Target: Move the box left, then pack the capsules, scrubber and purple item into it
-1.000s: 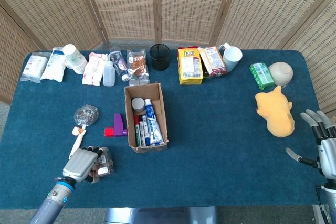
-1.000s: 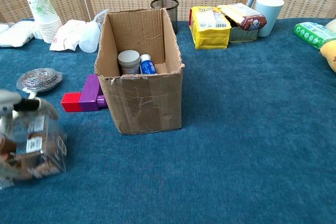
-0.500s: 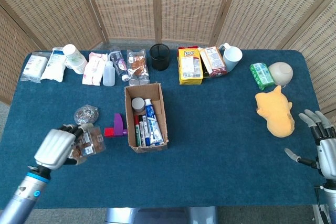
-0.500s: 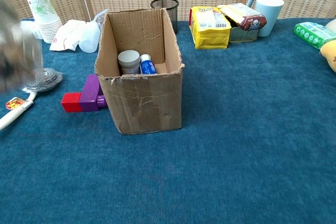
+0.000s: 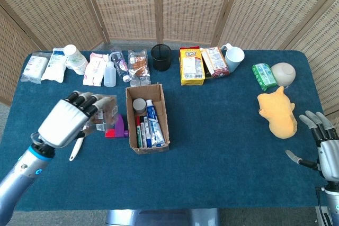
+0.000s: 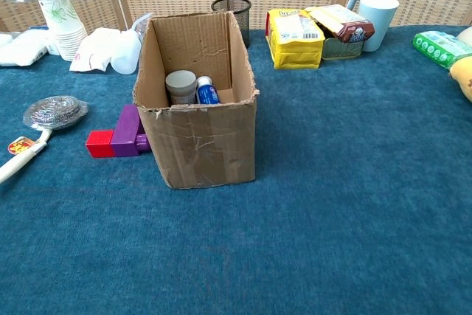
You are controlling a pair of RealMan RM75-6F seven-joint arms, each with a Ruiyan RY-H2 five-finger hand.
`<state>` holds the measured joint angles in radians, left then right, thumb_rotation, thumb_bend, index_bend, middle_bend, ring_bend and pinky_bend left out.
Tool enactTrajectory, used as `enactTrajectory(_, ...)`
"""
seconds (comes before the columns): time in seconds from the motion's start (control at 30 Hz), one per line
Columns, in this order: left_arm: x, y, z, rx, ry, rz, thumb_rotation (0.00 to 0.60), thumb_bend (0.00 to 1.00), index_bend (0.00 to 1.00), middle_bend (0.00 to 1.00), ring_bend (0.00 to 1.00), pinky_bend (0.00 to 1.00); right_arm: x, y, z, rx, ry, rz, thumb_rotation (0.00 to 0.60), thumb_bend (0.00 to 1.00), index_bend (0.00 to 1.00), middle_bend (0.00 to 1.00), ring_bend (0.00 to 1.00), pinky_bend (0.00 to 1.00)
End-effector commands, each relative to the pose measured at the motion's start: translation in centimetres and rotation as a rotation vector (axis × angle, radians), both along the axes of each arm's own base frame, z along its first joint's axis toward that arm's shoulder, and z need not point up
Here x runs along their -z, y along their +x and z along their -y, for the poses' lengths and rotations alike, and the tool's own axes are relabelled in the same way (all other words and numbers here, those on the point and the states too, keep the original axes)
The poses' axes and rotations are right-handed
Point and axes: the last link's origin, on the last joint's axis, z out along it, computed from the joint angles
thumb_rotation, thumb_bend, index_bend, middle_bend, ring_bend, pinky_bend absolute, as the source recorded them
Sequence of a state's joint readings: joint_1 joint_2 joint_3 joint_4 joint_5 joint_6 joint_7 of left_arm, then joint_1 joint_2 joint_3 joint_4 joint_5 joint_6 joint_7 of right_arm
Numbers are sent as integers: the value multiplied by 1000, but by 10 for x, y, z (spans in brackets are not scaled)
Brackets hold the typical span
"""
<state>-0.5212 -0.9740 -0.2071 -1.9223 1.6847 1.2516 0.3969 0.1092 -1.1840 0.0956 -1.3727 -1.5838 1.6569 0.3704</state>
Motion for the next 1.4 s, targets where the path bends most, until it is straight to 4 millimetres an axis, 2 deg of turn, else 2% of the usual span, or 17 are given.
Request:
enactTrajectory(0.03, 23, 7, -17, 105, -12, -106, 600, 16, 336, 398, 352, 552, 0, 0, 0, 1, -1, -2, 600, 0, 154, 56, 0, 137)
enactTrajectory(0.23, 47, 17, -39, 275, 29, -244, 600, 9, 328, 390, 334, 558, -1, -1, 1, 5, -7, -5, 600, 0, 153, 56, 0, 137)
enactTrajectory(0.47, 57, 29, -61, 368, 57, -274, 600, 9, 321, 375, 322, 565, -1, 0, 1, 4, -12, -7, 600, 0, 154, 56, 0, 136)
enactTrajectory(0.53, 61, 35, -67, 430, 75, -352, 600, 7, 316, 369, 311, 565, -2, 0, 1, 6, -16, -3, 600, 0, 154, 56, 0, 137)
enactTrajectory(0.83, 77, 41, -72, 531, 98, -545, 600, 0, 325, 336, 271, 566, -3, -1, 2, 9, -17, 7, 600, 0, 155, 56, 0, 137)
enactTrajectory(0.93, 83, 41, -72, 543, 97, -587, 600, 0, 271, 219, 193, 517, -4, -1, 2, 10, -18, 9, 600, 0, 156, 56, 0, 137)
enactTrajectory(1.03, 88, 42, -72, 536, 92, -593, 600, 0, 166, 65, 113, 466, -4, -2, 2, 11, -19, 11, 600, 0, 156, 56, 0, 137)
enactTrajectory(1.1, 88, 43, -72, 523, 89, -582, 600, 0, 95, 3, 74, 453, -4, -2, 2, 12, -18, 10, 600, 0, 157, 56, 0, 137)
enactTrajectory(1.2, 85, 48, -71, 511, 97, -534, 600, 0, 19, 0, 32, 446, -4, -2, 2, 14, -16, 11, 600, 0, 169, 56, 0, 137)
enactTrajectory(1.4, 82, 53, -69, 488, 90, -485, 600, 0, 0, 0, 0, 428, -3, -2, 2, 12, -15, 7, 600, 0, 176, 56, 0, 137)
